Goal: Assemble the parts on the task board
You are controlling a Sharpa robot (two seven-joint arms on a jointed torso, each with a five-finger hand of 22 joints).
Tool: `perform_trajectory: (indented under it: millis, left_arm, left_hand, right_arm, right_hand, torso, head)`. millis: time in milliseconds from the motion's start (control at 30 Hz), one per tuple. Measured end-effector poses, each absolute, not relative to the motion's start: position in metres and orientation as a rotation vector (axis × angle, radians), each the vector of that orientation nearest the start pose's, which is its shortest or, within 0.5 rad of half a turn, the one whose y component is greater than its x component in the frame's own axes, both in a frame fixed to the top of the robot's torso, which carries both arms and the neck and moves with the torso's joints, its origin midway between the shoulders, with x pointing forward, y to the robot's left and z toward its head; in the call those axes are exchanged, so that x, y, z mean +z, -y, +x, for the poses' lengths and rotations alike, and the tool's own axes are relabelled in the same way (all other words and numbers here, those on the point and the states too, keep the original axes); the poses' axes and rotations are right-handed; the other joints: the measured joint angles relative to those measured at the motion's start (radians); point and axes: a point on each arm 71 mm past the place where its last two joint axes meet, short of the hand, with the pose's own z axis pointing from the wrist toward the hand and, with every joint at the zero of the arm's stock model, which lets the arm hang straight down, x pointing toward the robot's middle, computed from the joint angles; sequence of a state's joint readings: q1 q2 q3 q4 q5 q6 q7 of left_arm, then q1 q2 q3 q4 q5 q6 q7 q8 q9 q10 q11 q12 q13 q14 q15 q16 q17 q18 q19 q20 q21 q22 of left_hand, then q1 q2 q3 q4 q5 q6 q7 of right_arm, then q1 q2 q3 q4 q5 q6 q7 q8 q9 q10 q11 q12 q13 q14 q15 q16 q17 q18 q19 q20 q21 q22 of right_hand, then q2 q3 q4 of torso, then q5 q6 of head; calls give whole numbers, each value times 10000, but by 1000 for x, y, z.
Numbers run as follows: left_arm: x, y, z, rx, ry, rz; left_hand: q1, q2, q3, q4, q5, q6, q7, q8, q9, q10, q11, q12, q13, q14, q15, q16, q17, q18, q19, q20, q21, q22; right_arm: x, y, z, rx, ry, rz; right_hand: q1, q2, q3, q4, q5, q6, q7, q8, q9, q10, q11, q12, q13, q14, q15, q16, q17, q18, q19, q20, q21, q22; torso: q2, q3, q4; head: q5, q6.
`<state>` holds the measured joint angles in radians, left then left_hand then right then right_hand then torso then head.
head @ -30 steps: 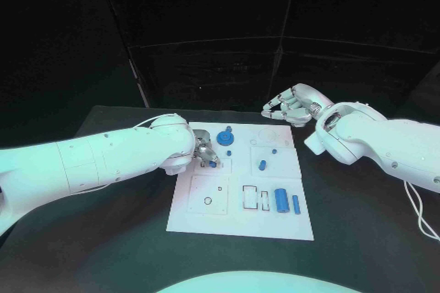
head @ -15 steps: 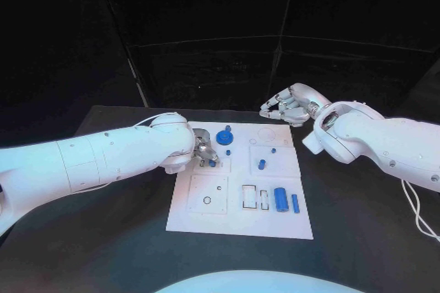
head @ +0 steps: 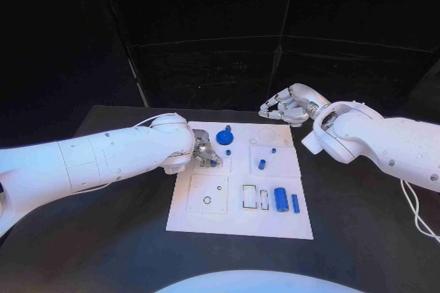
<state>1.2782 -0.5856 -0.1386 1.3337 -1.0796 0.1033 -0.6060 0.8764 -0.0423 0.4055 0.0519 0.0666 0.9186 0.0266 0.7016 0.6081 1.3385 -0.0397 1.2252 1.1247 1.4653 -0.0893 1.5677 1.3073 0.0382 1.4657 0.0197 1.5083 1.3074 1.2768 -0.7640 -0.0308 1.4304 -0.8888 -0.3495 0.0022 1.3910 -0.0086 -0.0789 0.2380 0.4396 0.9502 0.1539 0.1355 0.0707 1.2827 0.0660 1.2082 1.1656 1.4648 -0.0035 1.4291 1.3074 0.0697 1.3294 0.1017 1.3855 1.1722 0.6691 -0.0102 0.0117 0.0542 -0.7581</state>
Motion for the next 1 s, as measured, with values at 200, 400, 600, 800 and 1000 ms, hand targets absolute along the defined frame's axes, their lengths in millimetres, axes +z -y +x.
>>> perform_trajectory:
  millis: [200,400,600,800,1000]
  left_arm:
    - [-231,-149,508,-2894,-23212,-1196]
    - [-231,-149,507,-2909,-23198,-1232]
    - [-229,-154,505,-3008,-23146,-1373]
    - [-206,-154,510,-3559,-22659,-1775]
    - [-177,-160,518,-3950,-22058,-2122]
  left_hand:
    - [14,14,-995,299,0,3,-3,-74,13,-1,0,24,-15,6,-6,0,0,-1,0,0,0,0]
    - [14,14,-1779,566,-135,18,-18,-76,14,-1,1,24,-19,35,-35,0,0,-1,-1,-70,0,0]
    - [40,-17,-2332,783,-158,15,-18,-147,41,-1,1,24,-34,-1,-71,0,0,-1,-2,-70,0,0]
    - [-8,-110,-2932,1060,-169,10,-13,-159,67,-38,-35,24,-99,-1,-70,0,0,0,-2,-70,-1,0]
    - [212,-204,-3321,1175,-168,-149,72,-194,77,-167,-12,-68,-219,-1,-70,0,0,0,-2,-70,-19,0]
  right_arm:
    - [-150,191,519,9664,-16519,3321]
    - [-150,192,519,9665,-16521,3334]
    - [-150,193,519,9647,-16517,3349]
    - [-150,195,520,9586,-16497,3385]
    - [-151,198,522,9520,-16477,3424]
  right_hand:
    - [0,0,0,0,47,0,0,0,0,-22,-22,0,-48,0,0,0,0,0,-34,-34,-60,-101]
    - [0,0,-25,25,47,0,0,0,1,-75,1,-52,-74,0,0,-35,-1,0,-35,-34,-111,-147]
    - [0,0,-25,25,84,0,0,0,-8,-76,0,-97,-110,0,0,-35,-1,0,-92,-19,-113,-203]
    - [18,-18,-25,25,84,0,0,0,-8,-147,1,-117,-130,0,0,-94,-1,0,-146,-1,-158,-275]
    - [67,-67,-25,25,121,0,0,0,-7,-147,1,-117,-142,0,0,-94,-1,160,-146,-1,-197,-321]
  torso:
    - [-4,-1,1]
    - [-5,-6,0]
    - [-4,-12,1]
    - [-12,-7,5]
    - [-18,-5,12]
  head:
    - [1,3]
    - [-19,21]
    - [-34,56]
    - [2,142]
    - [19,261]
